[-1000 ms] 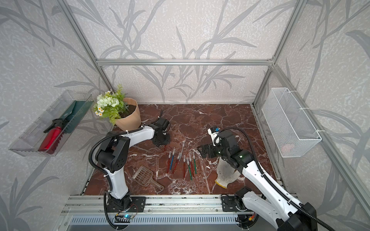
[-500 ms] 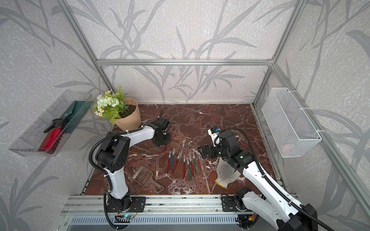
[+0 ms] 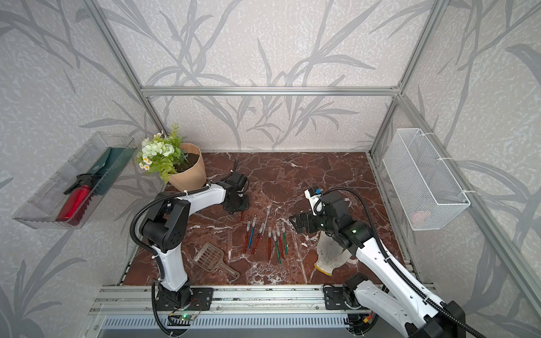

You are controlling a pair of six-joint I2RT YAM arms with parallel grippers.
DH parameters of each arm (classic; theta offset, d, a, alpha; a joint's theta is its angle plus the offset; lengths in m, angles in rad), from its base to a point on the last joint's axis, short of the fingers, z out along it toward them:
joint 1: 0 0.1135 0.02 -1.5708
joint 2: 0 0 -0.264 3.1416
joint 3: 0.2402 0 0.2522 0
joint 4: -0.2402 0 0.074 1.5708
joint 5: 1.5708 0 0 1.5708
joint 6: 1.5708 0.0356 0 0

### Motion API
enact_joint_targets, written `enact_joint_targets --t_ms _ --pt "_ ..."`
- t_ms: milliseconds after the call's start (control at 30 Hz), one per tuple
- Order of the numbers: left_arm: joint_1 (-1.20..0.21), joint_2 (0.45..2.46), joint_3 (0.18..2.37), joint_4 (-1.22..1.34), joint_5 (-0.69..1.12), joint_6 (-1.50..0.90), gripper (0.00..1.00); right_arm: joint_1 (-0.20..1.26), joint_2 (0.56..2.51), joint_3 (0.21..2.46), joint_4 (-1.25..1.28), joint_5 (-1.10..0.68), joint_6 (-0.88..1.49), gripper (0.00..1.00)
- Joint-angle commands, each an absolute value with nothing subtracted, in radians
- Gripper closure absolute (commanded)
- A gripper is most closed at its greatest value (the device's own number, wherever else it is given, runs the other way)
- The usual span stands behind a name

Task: Remove protective caps from carving knives
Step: Place the carving knife at the center of the board.

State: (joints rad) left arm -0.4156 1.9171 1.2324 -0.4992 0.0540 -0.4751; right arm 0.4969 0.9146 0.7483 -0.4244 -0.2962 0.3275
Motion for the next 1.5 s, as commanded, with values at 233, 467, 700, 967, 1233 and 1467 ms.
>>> enact_joint_targets --t_ms 233,467,700,967,1233,1467 --pt "-0.411 1.931 1.21 -0.507 0.057 -0.498 0.82 0.502 0.917 0.745 -0.426 -0.298 0.325 0.01" --pt "-0.411 1.924 1.209 -0.515 0.049 -0.493 0.79 0.503 0.926 0.742 -0.414 -0.304 0.327 0.01" --pt "-0.412 1.914 1.214 -0.524 0.048 -0.491 0.79 0.503 0.931 0.746 -0.413 -0.307 0.328 0.01" --pt "-0.413 1.847 1.195 -0.535 0.051 -0.492 0.64 0.505 0.931 0.747 -0.415 -0.31 0.323 0.01" --pt "-0.421 1.709 1.119 -0.54 0.095 -0.51 0.59 0.509 0.919 0.741 -0.424 -0.314 0.328 0.01" --pt "-0.453 1.517 0.971 -0.521 0.133 -0.558 0.6 0.521 0.907 0.718 -0.425 -0.328 0.328 0.01"
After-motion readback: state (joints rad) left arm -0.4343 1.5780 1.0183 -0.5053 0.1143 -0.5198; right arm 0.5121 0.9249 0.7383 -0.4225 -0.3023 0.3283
